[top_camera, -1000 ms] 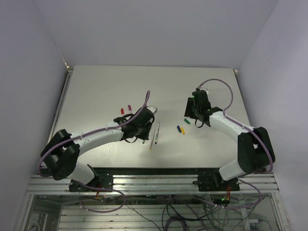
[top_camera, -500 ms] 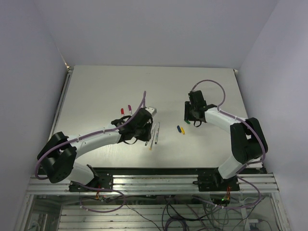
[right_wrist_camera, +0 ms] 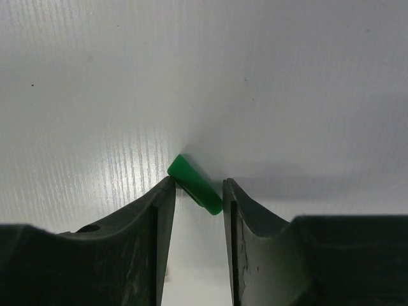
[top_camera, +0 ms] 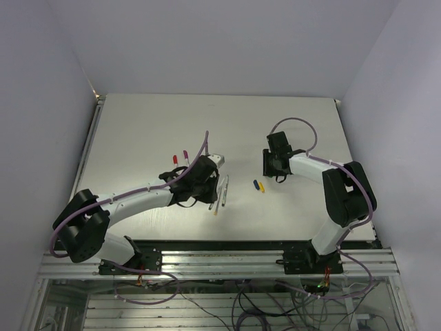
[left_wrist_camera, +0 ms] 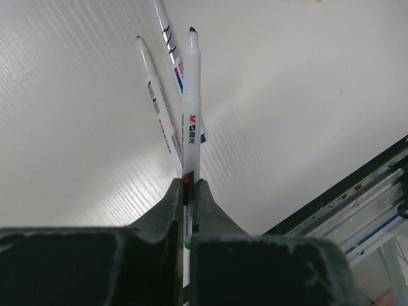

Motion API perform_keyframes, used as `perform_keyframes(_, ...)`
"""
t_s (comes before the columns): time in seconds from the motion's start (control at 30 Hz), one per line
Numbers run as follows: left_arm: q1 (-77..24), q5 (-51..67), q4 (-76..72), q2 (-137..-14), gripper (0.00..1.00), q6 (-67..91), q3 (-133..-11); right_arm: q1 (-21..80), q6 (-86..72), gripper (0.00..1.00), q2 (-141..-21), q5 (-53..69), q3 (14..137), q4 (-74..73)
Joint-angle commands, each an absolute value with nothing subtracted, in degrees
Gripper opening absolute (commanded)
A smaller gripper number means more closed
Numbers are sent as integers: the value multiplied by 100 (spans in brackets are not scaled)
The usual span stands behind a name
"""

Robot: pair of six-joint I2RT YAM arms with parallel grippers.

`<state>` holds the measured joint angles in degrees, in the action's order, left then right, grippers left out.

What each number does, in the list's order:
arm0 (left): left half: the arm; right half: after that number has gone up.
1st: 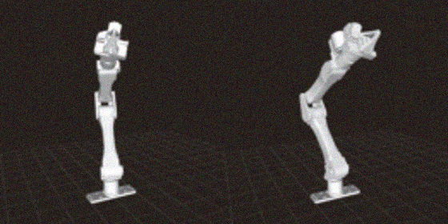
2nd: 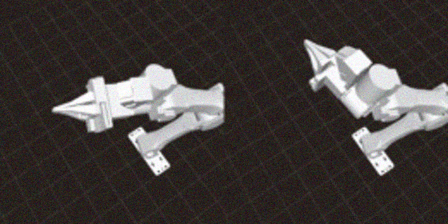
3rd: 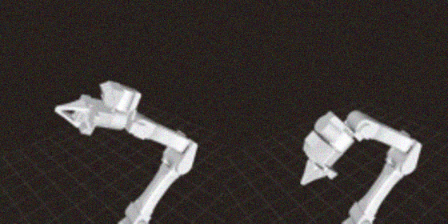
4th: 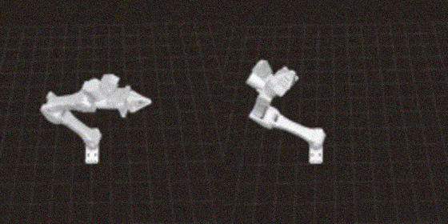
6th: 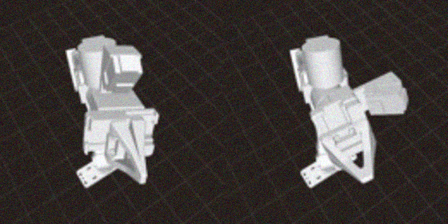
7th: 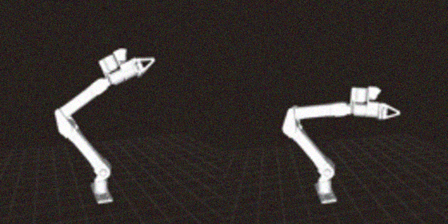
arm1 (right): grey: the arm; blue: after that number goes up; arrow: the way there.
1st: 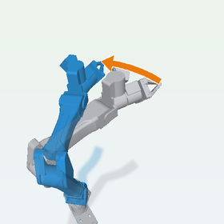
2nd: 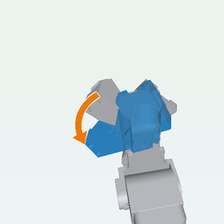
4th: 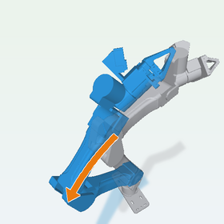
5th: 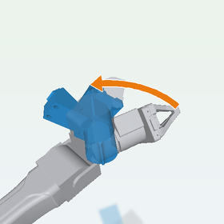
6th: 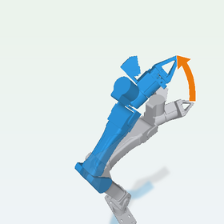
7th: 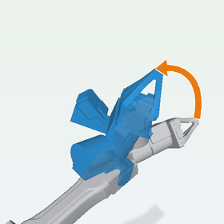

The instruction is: Insert the pens into the pen caps

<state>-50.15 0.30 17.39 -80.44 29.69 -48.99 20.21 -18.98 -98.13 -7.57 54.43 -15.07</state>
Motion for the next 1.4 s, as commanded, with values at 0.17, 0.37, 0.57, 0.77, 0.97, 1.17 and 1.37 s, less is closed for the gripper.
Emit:
perform_keyframes(0.17,-5044,219,1578,-7979,7,3024,-4872,1970,-1834,34,-9998,-694,5538,-1328)
perform_keyframes(0.37,-5042,195,1571,-7937,7,3056,-4833,1970,-1908,21,-10070,-648,5473,-1336)
perform_keyframes(0.57,-5039,192,1558,-7942,7,3055,-4815,1970,-2079,0,-10145,-512,5399,-1353)
perform_keyframes(0.77,-5046,127,1447,-7928,7,2981,-4745,1969,-2172,0,-10024,-382,5370,-1291)
perform_keyframes(0.97,-5040,115,1020,-7682,7,2913,-4588,1969,-2267,0,-9291,-173,5295,-968)
perform_keyframes(1.17,-5045,267,311,-7372,7,2982,-4353,2101,-2570,0,-8307,407,4948,-324)
perform_keyframes(1.37,-5072,357,-450,-7031,7,3129,-4045,2624,-2683,0,-7122,197,4416,709)
